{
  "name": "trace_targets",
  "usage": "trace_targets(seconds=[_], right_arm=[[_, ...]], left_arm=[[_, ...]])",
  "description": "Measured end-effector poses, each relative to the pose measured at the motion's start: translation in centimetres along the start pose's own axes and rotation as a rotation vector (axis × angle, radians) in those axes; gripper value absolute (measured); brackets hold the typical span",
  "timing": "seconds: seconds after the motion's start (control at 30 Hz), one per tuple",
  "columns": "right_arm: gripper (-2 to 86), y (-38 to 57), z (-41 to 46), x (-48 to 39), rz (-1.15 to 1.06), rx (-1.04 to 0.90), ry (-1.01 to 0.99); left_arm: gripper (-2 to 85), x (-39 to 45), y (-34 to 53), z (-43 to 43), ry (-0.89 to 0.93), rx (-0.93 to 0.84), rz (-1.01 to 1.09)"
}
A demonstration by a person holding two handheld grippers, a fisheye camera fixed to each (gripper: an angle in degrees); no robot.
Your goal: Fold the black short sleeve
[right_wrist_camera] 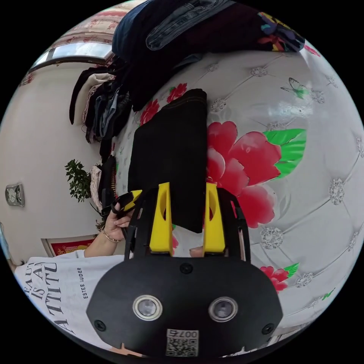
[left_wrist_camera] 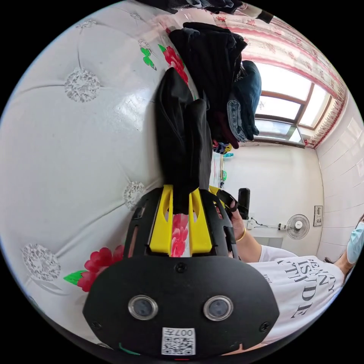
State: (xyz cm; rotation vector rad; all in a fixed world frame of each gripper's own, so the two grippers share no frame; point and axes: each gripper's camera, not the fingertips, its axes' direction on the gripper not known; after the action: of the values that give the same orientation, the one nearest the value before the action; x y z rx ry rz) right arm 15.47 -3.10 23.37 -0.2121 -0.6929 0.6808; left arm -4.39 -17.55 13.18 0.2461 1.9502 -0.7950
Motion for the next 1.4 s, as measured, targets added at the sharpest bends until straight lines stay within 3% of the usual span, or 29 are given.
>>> trace_targets(seconds=[0.1, 0.3, 0.53, 0.7, 0.8, 0.9, 0.97, 1.07, 1.2, 1.3, 1.4], right_arm=[[5.5, -0.7, 2.6, 0.8, 0.030, -0.054, -0.087], [2.0, -1.3, 7.1, -1.1, 0.049, -0.066, -0.482], [0.6, -7.2, 12.4, -20.4, -0.344, -0.074, -0.649], [0.7, -5.2, 17.1, -35.0, -0.597, -0.056, -0.744], [1.2, -2.0, 22.4, -41.1, -0.679, -0.074, -0.723], [1.8, 1.0, 29.7, -43.0, -0.666, -0.131, -0.596], [2.1, 3.8, 35.3, -42.0, -0.720, -0.206, -0.390], [2.4, 8.1, 40.6, -39.2, -0.869, -0.338, -0.116], [2.7, 14.4, 44.6, -34.0, -1.083, -0.479, 0.222], [2.5, 20.1, 46.2, -29.4, -1.234, -0.589, 0.478], [1.7, 24.9, 46.3, -25.4, -1.308, -0.673, 0.596]], left_arm=[[5.0, 0.4, 1.1, -0.2, 0.057, 0.026, 0.008], [4.6, 4.2, 1.7, -4.8, 0.201, 0.146, 0.078], [4.6, 15.1, -3.5, -21.0, 0.168, 0.389, 0.343], [4.7, 22.1, 1.7, -34.2, 0.104, 0.565, 0.507], [5.2, 22.6, 7.9, -39.3, -0.100, 0.681, 0.484], [7.3, 18.7, 13.9, -40.5, -0.441, 0.766, 0.264], [8.6, 14.0, 19.1, -38.0, -0.678, 0.769, 0.054], [8.5, 9.7, 26.5, -30.1, -0.743, 0.757, -0.009], [7.4, 7.1, 33.4, -16.0, -0.688, 0.641, -0.043], [3.2, 8.8, 36.9, -4.9, -0.654, 0.511, -0.033], [0.0, 14.1, 38.7, 4.1, -0.779, 0.349, 0.100]])
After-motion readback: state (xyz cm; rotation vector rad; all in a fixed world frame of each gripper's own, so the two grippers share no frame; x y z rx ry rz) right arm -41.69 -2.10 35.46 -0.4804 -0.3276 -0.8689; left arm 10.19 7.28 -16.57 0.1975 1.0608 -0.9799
